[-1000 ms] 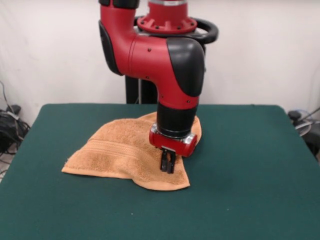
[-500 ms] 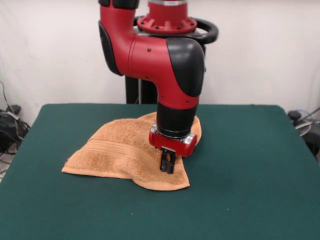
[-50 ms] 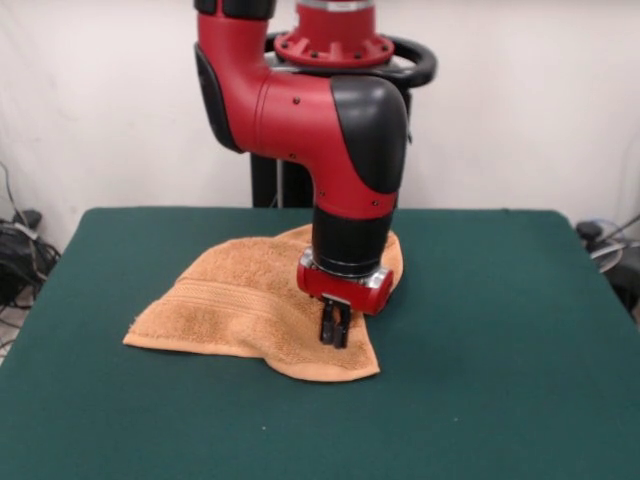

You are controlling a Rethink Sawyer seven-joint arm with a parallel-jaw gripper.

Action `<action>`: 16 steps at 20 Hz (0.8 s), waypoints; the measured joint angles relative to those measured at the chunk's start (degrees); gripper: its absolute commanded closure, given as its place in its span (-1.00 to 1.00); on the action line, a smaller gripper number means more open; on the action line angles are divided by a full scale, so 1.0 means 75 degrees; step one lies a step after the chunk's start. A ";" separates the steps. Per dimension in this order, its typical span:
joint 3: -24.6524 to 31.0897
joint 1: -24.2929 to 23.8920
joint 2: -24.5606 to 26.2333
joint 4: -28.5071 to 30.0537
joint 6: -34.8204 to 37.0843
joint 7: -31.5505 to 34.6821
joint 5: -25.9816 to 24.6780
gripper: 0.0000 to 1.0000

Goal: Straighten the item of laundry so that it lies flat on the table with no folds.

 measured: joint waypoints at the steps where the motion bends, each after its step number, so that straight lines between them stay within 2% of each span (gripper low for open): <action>1: 0.0001 0.0000 0.0000 0.0000 -0.0002 0.0000 0.0000 1.00; 16: -0.0198 0.0254 0.0058 -0.0134 0.0014 0.0000 -0.0003 1.00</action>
